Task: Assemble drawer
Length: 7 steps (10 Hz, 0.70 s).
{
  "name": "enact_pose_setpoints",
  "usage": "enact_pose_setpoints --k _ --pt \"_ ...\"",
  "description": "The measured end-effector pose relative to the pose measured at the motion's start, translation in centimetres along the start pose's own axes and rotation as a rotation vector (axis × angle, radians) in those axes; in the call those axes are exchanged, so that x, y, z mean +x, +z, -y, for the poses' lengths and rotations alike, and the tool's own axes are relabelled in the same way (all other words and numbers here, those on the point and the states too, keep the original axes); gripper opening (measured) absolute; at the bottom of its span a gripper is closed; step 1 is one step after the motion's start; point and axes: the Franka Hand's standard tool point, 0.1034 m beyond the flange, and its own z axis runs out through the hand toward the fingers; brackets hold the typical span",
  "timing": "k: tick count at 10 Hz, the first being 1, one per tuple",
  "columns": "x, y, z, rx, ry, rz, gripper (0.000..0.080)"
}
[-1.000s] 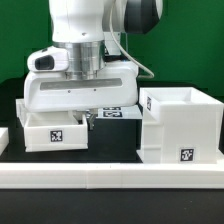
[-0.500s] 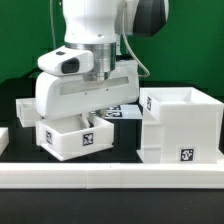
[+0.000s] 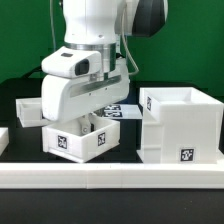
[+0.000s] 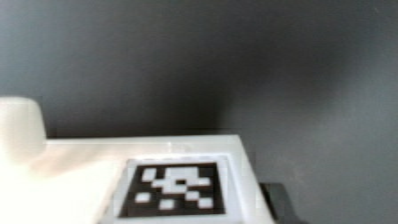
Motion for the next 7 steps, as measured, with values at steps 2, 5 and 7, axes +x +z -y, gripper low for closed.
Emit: enact_pose_setpoints --k 2,5,7 --pt "0.87 -0.04 0.42 -0.005 -0.162 0.008 0.0041" --pt "0.98 0.26 0.59 -0.003 -0.366 0.020 0.0041" --pt "0.63 0.31 0.42 -0.005 -0.482 0.032 0.0041"
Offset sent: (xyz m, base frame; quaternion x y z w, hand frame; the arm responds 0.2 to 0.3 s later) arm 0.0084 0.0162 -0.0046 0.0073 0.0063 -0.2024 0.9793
